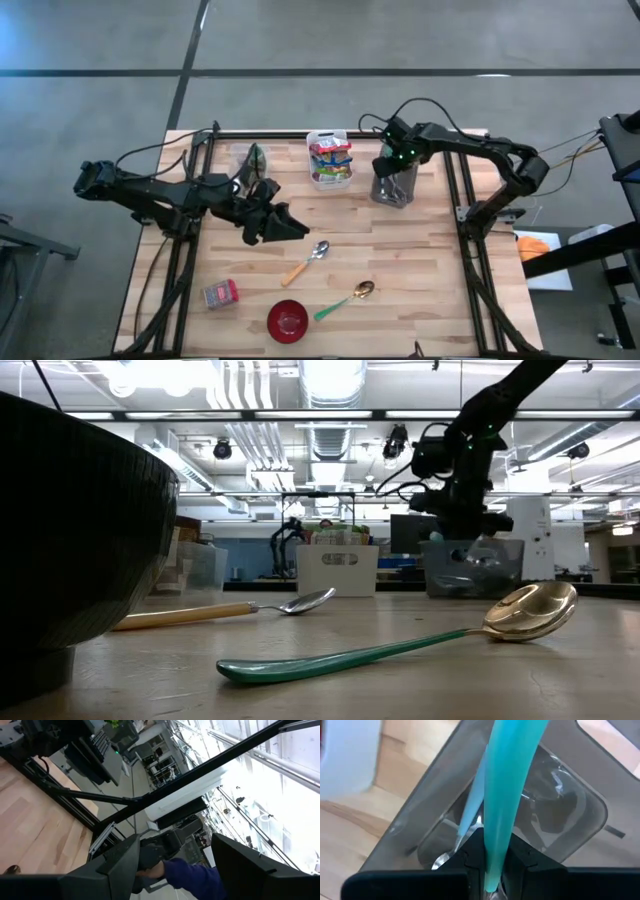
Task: Pick & Place Food Item
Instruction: Put the light green spoon into the black bin
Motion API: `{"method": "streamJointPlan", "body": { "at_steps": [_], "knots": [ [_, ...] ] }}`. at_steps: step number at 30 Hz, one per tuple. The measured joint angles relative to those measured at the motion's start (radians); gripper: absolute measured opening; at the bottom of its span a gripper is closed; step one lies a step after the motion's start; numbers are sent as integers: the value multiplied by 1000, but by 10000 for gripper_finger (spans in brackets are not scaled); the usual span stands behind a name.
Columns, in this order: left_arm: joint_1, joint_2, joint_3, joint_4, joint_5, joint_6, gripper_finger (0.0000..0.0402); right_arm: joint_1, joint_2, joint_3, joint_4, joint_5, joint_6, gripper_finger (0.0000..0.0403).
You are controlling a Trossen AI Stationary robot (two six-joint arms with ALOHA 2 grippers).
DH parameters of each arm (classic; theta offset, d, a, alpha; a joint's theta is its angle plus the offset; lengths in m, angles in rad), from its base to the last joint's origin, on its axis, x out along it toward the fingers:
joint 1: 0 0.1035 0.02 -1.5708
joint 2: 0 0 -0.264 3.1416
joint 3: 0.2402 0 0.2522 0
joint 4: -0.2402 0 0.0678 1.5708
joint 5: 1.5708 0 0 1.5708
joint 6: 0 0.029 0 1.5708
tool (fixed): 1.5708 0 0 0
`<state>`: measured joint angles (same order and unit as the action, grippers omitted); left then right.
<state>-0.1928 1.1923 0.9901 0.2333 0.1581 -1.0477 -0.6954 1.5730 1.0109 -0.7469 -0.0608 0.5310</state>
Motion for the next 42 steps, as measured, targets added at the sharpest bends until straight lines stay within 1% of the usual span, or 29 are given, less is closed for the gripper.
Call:
{"method": "streamJointPlan", "body": {
  "at_steps": [5,13,20,26,30,36,38,42],
  "knots": [
    [0,0,0,0,0,-3,251,1,0,-25,4,-2,0,30],
    [0,0,0,0,0,-10,251,1,0,-27,26,0,-12,30],
    [0,0,0,0,0,-26,251,1,1,-38,52,-2,-59,32],
    [0,0,0,1,0,-26,251,1,2,-63,50,0,-44,86],
    [0,0,0,1,0,-26,251,1,2,-71,47,-3,-59,114],
    [0,0,0,-12,0,-60,251,1,2,-71,48,-59,-87,163],
    [0,0,0,-48,0,-85,251,1,2,-71,48,-78,-90,182],
    [8,0,0,-179,1,-136,251,1,2,-71,46,-103,-105,216]
  ]
}}
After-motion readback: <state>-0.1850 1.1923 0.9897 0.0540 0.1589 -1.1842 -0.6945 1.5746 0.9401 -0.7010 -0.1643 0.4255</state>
